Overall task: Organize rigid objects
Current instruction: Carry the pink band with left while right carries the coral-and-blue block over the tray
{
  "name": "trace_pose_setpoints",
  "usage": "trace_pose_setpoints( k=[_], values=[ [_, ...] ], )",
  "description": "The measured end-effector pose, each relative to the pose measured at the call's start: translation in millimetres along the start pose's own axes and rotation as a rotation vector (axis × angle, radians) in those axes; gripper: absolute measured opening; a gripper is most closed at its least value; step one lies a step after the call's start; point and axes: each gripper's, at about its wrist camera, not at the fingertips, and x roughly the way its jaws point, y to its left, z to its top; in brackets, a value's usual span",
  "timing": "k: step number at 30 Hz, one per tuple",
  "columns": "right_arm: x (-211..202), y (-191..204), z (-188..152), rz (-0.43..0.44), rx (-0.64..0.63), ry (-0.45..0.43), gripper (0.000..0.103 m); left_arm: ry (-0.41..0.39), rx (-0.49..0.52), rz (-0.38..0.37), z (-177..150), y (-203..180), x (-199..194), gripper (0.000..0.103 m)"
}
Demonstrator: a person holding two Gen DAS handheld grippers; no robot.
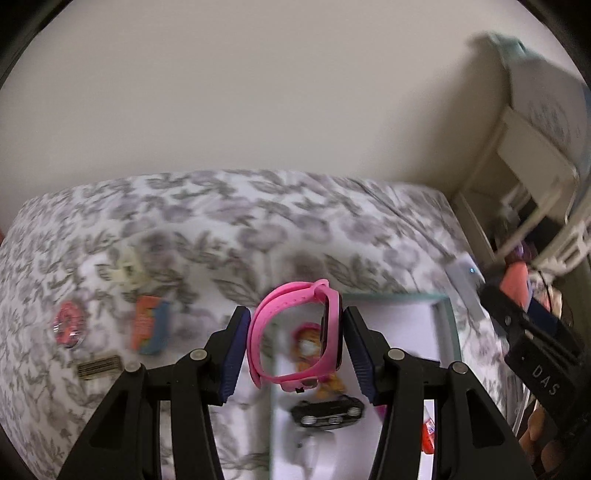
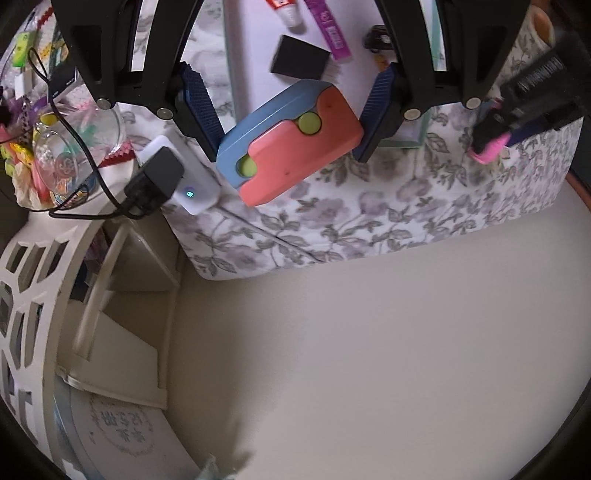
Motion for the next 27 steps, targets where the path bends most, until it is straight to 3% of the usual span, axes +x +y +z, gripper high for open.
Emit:
trace_pose_setpoints(
  k=[8, 16, 27],
  values=[
    [23, -3, -6, 0.019, -0.004, 0.054, 0.074, 0.081, 0.108, -0.006, -23, -39, 35, 0.053],
    [65, -1, -23, 0.003, -0.024, 0.177, 0.074, 0.123, 0.142, 0.023, -34, -41, 60, 0.054],
    [94, 4, -40, 0.006, -0.040, 0.267, 0.074, 0.144, 0.159, 0.037, -39, -42, 69, 0.054]
  ],
)
